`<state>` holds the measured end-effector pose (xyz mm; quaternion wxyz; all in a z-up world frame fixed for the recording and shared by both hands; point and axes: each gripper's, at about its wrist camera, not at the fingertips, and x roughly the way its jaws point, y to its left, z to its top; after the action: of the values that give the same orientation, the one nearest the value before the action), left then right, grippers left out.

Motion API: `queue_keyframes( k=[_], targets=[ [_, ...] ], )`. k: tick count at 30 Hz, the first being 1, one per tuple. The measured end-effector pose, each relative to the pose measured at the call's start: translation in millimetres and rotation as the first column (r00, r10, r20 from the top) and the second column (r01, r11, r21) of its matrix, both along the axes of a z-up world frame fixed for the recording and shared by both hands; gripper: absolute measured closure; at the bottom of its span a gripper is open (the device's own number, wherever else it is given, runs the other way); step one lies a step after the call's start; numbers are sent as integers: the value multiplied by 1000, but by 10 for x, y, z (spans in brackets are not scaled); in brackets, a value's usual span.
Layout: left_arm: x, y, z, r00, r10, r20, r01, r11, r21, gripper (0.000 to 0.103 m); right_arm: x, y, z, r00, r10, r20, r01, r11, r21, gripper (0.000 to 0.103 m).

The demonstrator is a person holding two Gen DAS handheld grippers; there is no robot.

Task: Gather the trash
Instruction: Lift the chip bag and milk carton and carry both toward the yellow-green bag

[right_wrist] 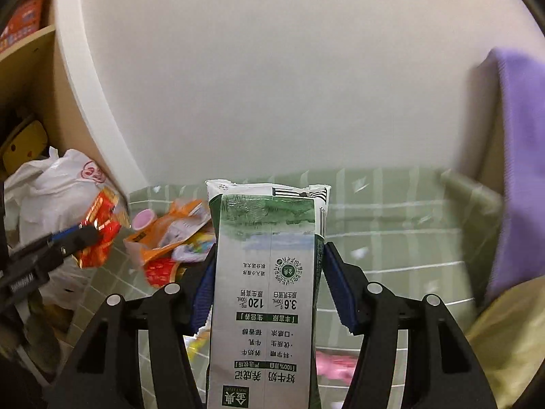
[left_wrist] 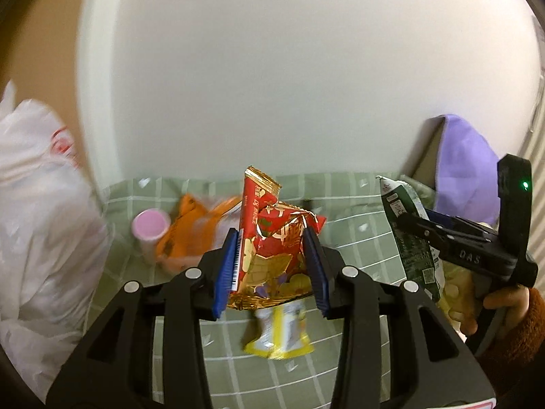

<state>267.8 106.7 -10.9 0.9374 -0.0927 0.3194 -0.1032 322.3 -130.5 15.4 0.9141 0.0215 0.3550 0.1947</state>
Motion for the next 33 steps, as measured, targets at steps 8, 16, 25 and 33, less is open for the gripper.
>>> queue_keyframes(
  k=[8,16,25,33],
  targets=[
    [63,-540,-17,987,-158,11,158,987,8,65,-368,-379,-267,996,-95,-7,93,991,-95,47],
    [145,-918,-315,966,-245,-84,248,969,24,65,-594,-774,-942,973,-177,-148,169,983,-65,47],
    [110,-967,-424,962,-242,-125,248,968,36,65,-478,-742,-1159,938,-132,-320,118,991,-63,45],
    [79,-957,-401,963,-240,-120,247,968,49,63,-257,-664,-1120,908,-111,-403,79,992,-97,45]
  ],
)
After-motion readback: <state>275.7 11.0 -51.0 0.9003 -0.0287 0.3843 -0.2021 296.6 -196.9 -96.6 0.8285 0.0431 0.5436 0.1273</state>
